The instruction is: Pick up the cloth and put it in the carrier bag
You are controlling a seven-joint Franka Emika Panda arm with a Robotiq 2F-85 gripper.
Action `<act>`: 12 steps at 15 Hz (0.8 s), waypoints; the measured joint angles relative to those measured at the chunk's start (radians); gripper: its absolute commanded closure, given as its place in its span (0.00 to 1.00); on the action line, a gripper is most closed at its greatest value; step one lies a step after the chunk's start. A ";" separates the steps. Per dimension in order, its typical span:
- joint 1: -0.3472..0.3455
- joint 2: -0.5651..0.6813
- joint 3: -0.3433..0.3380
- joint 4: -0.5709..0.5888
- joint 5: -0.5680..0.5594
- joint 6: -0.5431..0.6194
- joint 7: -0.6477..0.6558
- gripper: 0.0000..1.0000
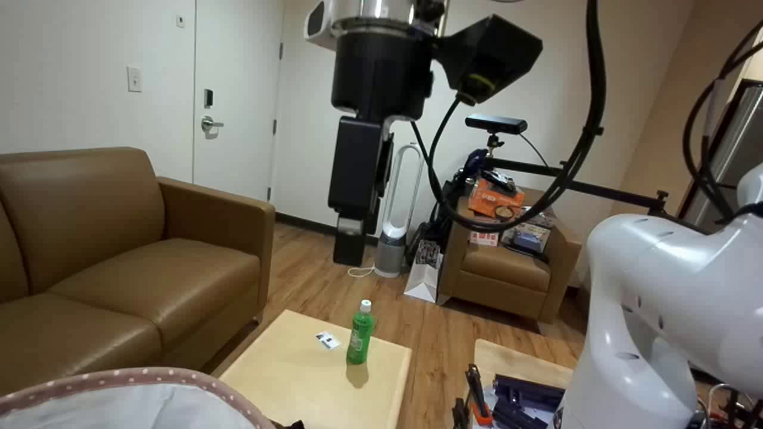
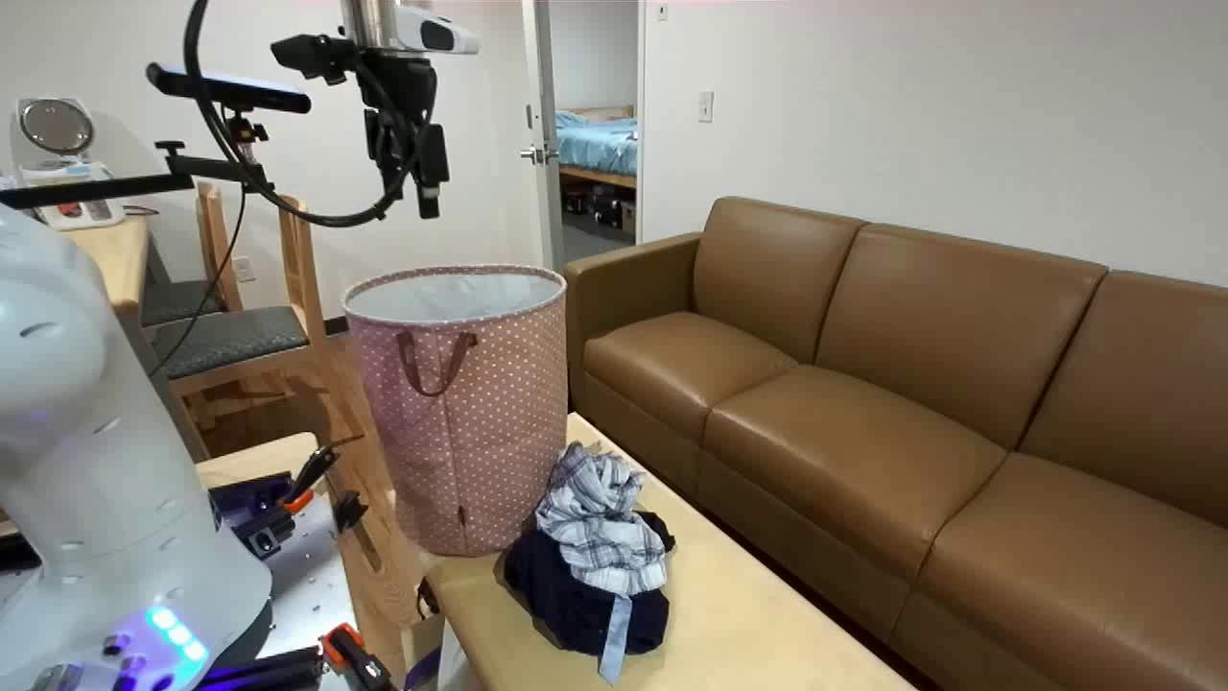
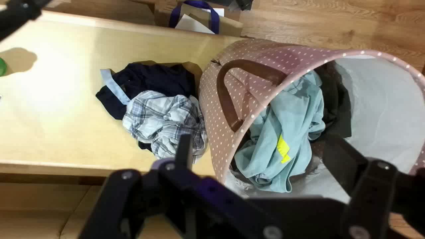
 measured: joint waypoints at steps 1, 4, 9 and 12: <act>0.000 0.000 0.000 0.000 0.000 0.000 0.000 0.00; 0.000 0.000 0.000 0.000 0.000 0.000 0.000 0.00; -0.003 0.009 -0.010 0.000 0.002 0.015 0.000 0.00; -0.021 0.071 -0.064 0.000 0.009 0.072 -0.001 0.00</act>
